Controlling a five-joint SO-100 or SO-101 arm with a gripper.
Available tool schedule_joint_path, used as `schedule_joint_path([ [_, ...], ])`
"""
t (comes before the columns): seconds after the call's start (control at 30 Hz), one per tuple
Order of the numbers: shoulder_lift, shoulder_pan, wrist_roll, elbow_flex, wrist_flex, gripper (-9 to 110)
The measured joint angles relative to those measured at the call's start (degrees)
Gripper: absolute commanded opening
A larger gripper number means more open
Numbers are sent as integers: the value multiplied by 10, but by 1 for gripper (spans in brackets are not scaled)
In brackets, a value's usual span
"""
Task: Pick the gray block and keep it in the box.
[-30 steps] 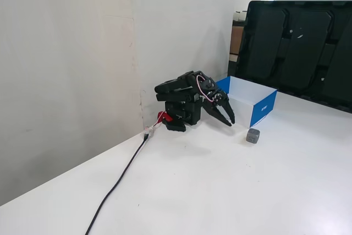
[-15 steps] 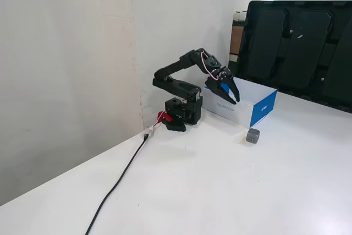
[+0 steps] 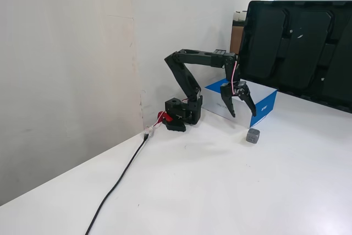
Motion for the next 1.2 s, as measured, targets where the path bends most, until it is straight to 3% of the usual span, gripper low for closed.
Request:
schedule_joint_path([
  [0.33,-271,0,-1,-149,-47,35],
  [0.73,-409,-12,-4,-183,-93,35],
  [0.8,-426,-12,-4,-186,-101,30],
  [0.9,-439,-12,-4,-199,-105,2],
  [1.2,-439,-12,-4,-236,-62,0],
])
